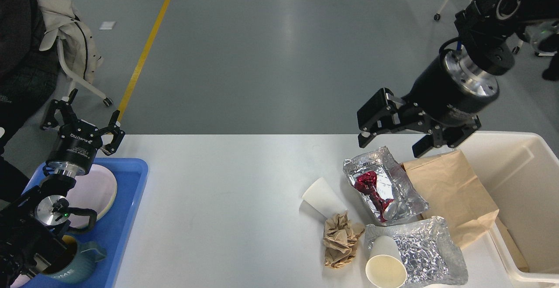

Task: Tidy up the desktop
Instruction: 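Raise the right gripper up and away from the brown paper bag, then lower the right gripper onto the brown paper bag and grasp it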

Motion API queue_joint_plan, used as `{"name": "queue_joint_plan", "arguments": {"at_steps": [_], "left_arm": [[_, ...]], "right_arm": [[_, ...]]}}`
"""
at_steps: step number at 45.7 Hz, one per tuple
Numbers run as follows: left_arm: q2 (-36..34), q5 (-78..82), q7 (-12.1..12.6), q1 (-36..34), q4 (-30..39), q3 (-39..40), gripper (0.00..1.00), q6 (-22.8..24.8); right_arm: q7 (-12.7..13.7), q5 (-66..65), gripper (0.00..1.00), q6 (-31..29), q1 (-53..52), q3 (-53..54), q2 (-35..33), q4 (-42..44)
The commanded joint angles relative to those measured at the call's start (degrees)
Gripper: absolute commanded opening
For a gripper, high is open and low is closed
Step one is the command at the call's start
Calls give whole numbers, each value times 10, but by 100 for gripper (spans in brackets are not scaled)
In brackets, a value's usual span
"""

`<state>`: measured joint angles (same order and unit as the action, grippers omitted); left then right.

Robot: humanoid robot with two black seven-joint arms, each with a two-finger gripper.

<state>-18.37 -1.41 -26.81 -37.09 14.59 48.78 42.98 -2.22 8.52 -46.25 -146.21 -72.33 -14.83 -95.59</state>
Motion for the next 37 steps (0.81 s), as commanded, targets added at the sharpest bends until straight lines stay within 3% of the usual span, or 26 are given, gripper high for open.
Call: {"name": "queue_joint_plan", "arguments": {"at_steps": [1, 11, 18, 27, 37], "left_arm": [[0, 0, 0, 0, 0, 0, 100, 0], [0, 0, 0, 0, 0, 0, 100, 0], [0, 0, 0, 0, 0, 0, 100, 0], [0, 0, 0, 0, 0, 0, 100, 0], [0, 0, 0, 0, 0, 0, 100, 0]], "right_arm": [[-1, 39, 100, 9, -36, -18, 1, -43], [5, 5, 100, 137, 12, -17, 38, -42], [47, -73, 100, 254, 148, -18, 75, -14], [52, -177, 100, 274, 359, -88, 76, 174], [48, -221, 100, 324, 538, -107, 18, 322]]}}
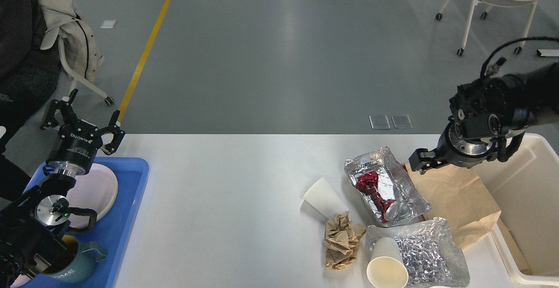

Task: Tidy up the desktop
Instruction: 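Lower the right gripper onto the brown paper bag and grasp it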

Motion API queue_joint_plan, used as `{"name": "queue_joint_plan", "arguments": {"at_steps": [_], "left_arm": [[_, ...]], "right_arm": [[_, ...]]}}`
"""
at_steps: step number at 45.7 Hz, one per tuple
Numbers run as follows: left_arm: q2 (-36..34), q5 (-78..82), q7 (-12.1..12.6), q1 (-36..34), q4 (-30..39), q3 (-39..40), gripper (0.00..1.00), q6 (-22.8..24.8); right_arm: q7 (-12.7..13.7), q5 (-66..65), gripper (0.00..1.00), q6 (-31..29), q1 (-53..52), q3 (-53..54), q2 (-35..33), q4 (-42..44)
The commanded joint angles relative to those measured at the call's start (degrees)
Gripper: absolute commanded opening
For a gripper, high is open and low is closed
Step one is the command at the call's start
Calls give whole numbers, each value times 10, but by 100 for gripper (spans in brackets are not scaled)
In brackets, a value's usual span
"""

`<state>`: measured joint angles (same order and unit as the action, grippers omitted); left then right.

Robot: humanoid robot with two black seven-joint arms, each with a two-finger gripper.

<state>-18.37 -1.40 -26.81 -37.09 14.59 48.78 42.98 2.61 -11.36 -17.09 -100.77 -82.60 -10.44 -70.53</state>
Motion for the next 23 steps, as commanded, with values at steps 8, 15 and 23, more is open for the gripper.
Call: {"name": "queue_joint_plan", "arguments": {"at_steps": [8, 15, 23], "left_arm": [[0, 0, 0, 0, 0, 0, 100, 1], [0, 0, 0, 0, 0, 0, 100, 1], [0, 0, 0, 0, 0, 0, 100, 1]], "right_arm": [[-1, -57, 100, 52, 153, -5, -67, 147], [-1, -64, 100, 79, 192, 4, -74, 182], [-2, -60, 100, 87, 215, 70, -91, 189]]}}
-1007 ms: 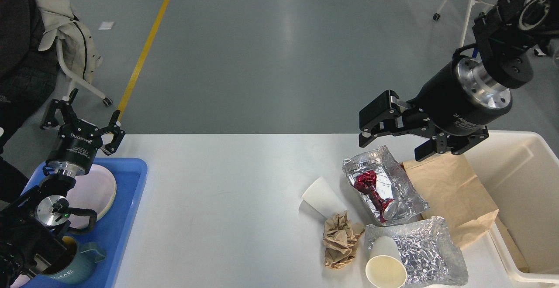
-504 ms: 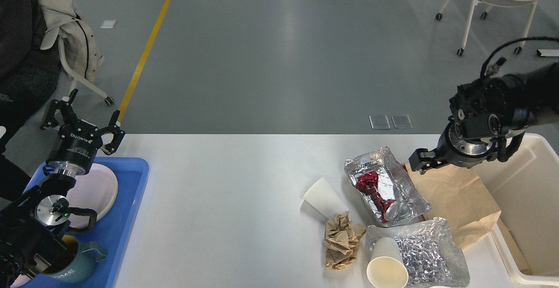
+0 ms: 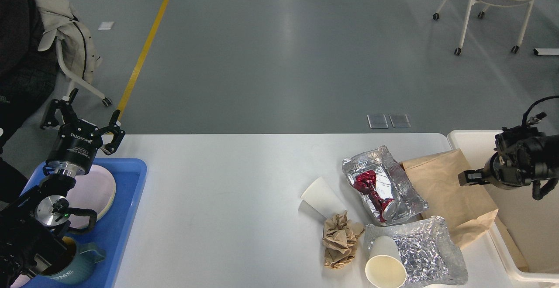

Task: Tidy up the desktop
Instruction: 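Lower the right gripper onto the brown paper bag and grasp it, then lift the brown paper bag with the right gripper and carry it away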

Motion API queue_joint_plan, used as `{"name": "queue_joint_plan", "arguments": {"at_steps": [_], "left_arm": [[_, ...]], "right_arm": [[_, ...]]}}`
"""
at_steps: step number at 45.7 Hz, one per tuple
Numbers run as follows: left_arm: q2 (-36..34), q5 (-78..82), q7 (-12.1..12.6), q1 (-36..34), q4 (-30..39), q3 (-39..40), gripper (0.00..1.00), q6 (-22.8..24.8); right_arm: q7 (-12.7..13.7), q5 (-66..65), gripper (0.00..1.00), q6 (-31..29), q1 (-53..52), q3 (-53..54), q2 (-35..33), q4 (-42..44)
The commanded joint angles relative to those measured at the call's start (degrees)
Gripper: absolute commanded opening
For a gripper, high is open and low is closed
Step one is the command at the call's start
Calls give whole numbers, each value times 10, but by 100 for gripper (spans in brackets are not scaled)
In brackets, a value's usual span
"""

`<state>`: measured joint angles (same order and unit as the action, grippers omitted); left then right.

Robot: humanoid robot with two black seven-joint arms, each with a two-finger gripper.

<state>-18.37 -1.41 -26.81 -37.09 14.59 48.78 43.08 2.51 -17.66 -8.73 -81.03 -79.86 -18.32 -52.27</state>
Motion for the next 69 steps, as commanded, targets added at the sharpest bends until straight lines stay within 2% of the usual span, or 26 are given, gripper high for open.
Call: {"name": "queue_joint_plan", "arguments": {"at_steps": [1, 7, 15, 23, 28, 30, 37, 43, 47, 49, 50, 51, 52, 53, 69], "left_arm": [[0, 0, 0, 0, 0, 0, 100, 0], [0, 0, 0, 0, 0, 0, 100, 0], [0, 0, 0, 0, 0, 0, 100, 0], [0, 0, 0, 0, 0, 0, 100, 0], [0, 0, 0, 0, 0, 0, 100, 0], [0, 0, 0, 0, 0, 0, 100, 0], [0, 0, 0, 0, 0, 0, 100, 0], [0, 0, 0, 0, 0, 0, 100, 0], [0, 0, 0, 0, 0, 0, 100, 0], [0, 0, 0, 0, 0, 0, 100, 0], [0, 0, 0, 0, 0, 0, 100, 0], [0, 0, 0, 0, 0, 0, 100, 0], [0, 0, 0, 0, 0, 0, 100, 0], [0, 0, 0, 0, 0, 0, 100, 0], [0, 0, 0, 0, 0, 0, 100, 0]], "right_arm": [[0, 3, 100, 4, 23, 53, -12, 9], [0, 5, 100, 10, 49, 98, -16, 16], [-2, 4, 100, 50, 83, 102, -16, 43], [-3, -4, 90, 70, 110, 102, -13, 80], [-8, -4, 71, 72, 131, 102, -13, 105], [-12, -4, 67, 72, 139, 102, -12, 113], [-29, -4, 66, 72, 164, 99, -8, 139], [-31, -2, 65, 72, 170, 102, -8, 146], [-35, -2, 47, 71, 171, 102, -7, 146], [-38, -2, 21, 70, 172, 102, -7, 146], [-39, -2, 14, 69, 172, 102, -7, 146], [-39, -1, 12, 69, 173, 102, -7, 146], [-40, -1, 3, 68, 174, 103, -6, 146], [-40, 0, 0, 67, 175, 103, -6, 146], [-37, 18, 0, 72, 163, 160, 11, 134]]}}
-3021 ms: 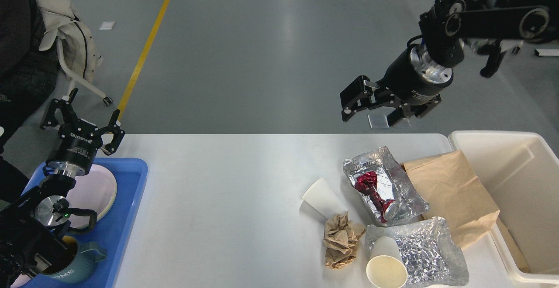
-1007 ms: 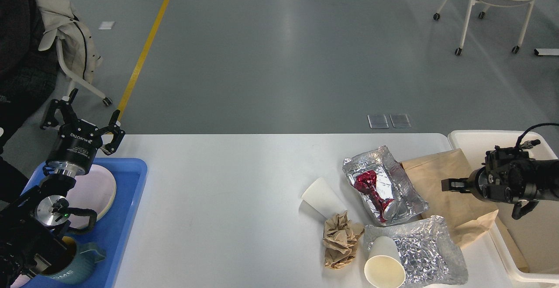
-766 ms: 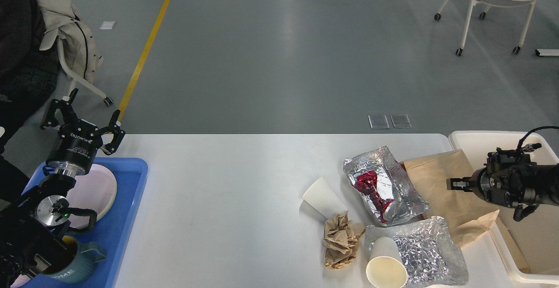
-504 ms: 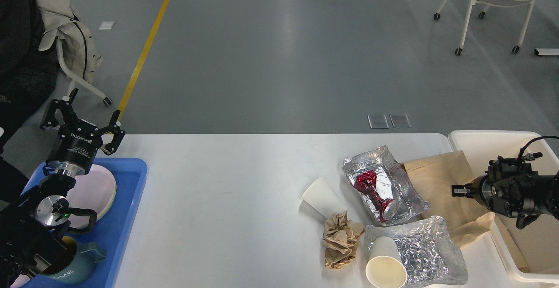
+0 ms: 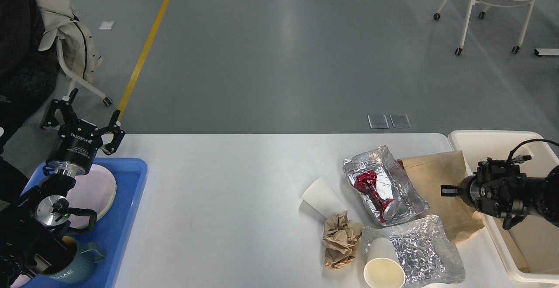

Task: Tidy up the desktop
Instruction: 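Lift the brown paper bag with the right gripper and carry it away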

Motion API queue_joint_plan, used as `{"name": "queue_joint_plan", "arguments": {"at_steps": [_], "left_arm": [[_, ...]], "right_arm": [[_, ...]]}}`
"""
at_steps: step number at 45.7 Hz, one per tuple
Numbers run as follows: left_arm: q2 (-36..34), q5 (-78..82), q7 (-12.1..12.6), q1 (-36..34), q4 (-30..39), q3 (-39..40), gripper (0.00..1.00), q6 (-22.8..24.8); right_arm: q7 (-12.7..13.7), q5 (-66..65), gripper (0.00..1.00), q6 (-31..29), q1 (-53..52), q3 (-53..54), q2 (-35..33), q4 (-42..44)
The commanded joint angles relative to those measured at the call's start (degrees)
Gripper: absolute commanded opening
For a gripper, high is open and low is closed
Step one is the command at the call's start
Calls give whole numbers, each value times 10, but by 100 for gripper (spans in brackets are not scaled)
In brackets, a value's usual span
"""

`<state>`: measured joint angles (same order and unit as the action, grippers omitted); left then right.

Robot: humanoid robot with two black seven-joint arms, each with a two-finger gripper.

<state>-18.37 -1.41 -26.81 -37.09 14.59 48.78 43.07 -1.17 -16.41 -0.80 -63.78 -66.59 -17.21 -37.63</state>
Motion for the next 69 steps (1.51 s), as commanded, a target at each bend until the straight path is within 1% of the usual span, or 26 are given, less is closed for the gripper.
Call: {"name": "queue_joint_plan", "arguments": {"at_steps": [1, 6, 12, 15, 16, 17, 19, 21, 26, 29, 32, 37, 41, 46, 50, 52, 54, 59, 64, 69], "left_arm": [[0, 0, 0, 0, 0, 0, 100, 0], [0, 0, 0, 0, 0, 0, 100, 0], [0, 0, 0, 0, 0, 0, 100, 0], [0, 0, 0, 0, 0, 0, 100, 0], [0, 0, 0, 0, 0, 0, 100, 0], [0, 0, 0, 0, 0, 0, 100, 0], [0, 0, 0, 0, 0, 1, 100, 0], [0, 0, 0, 0, 0, 0, 100, 0], [0, 0, 0, 0, 0, 1, 100, 0], [0, 0, 0, 0, 0, 1, 100, 0], [0, 0, 0, 0, 0, 1, 100, 0], [0, 0, 0, 0, 0, 1, 100, 0], [0, 0, 0, 0, 0, 1, 100, 0], [0, 0, 0, 0, 0, 0, 100, 0], [0, 0, 0, 0, 0, 0, 100, 0], [0, 0, 0, 0, 0, 0, 100, 0], [0, 0, 0, 0, 0, 0, 100, 0], [0, 0, 0, 0, 0, 0, 100, 0], [0, 0, 0, 0, 0, 0, 100, 0], [0, 0, 0, 0, 0, 0, 100, 0]], "right_arm": [[-1, 6, 0, -8, -11, 33, -3, -15], [-3, 7, 0, -24, -47, 39, -18, -47], [-2, 5, 0, -75, -178, 30, -68, -168], [-1, 1, 0, -96, -252, 16, -83, -214], [-1, -1, 0, -111, -280, 7, -85, -227], [-2, -2, 0, -154, -339, -21, -87, -245], [-4, -2, 0, -215, -409, -47, -89, -262], [-6, -2, 0, -255, -460, -62, -91, -274], [-27, -7, 0, -349, -584, -87, -96, -312], [-29, -20, 0, -394, -654, -96, -97, -336], [-29, -30, 0, -416, -716, -102, -97, -372], [-28, -34, 0, -435, -810, -116, -98, -441], [-28, -33, 0, -448, -864, -121, -108, -484], [-28, -34, 0, -448, -881, -135, -115, -491], [-27, -45, 0, -434, -877, -159, -133, -471], [-26, -67, 0, -412, -866, -172, -151, -458], [-26, -101, 0, -375, -840, -183, -176, -447], [-26, -172, 0, -252, -736, -217, -236, -388], [-26, -175, 0, -166, -604, -224, -277, -305], [-28, -160, 0, -69, -437, -214, -295, -195]]}}
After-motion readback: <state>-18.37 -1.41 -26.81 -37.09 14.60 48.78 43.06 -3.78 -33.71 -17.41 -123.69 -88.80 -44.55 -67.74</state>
